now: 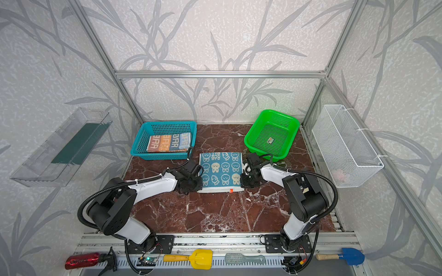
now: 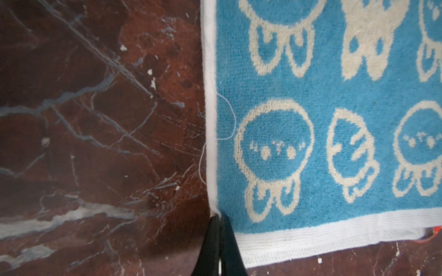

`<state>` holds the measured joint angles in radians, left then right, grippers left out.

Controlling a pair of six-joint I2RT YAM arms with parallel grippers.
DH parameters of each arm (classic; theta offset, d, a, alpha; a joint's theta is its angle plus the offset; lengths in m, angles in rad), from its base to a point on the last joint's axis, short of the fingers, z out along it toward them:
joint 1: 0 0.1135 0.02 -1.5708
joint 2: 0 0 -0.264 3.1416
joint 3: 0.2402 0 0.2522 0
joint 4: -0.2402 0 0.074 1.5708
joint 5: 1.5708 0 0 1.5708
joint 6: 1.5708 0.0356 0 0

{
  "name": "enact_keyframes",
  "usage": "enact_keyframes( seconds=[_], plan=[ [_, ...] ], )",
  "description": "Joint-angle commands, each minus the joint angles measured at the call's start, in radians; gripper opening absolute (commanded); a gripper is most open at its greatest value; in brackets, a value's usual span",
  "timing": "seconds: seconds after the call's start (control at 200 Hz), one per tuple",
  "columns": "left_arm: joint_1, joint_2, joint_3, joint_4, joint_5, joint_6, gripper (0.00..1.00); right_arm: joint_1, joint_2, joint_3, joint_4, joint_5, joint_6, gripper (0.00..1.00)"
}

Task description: Fold and stack the towels

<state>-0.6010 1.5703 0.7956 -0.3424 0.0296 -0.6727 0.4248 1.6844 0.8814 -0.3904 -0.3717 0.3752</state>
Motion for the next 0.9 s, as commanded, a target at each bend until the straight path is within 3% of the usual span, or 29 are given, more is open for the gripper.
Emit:
enact_keyframes(
  seconds=[0.0,0.255,0.425,0.63,0.895],
  plan=[
    [-0.005,-0.024,0.005,-0.023,-0.011,0.005,0.0,0.004,-0.009,-0.013,-0.012,0.036,0.003,0.09],
    [-0.004,-0.118,0.135,-0.168,-0.118,0.054,0.0,0.004,-0.096,0.073,-0.09,0.059,-0.011,0.03],
    [-0.003,-0.158,0.186,-0.208,-0.111,0.067,0.0,0.005,-0.167,0.098,-0.143,0.065,-0.014,0.02],
    [-0.005,-0.187,0.08,-0.147,-0.049,0.018,0.0,0.006,-0.202,0.026,-0.123,0.048,0.002,0.02],
    [-0.013,-0.161,-0.041,-0.054,-0.026,-0.028,0.0,0.008,-0.111,-0.062,-0.025,0.021,0.023,0.01]
  ],
)
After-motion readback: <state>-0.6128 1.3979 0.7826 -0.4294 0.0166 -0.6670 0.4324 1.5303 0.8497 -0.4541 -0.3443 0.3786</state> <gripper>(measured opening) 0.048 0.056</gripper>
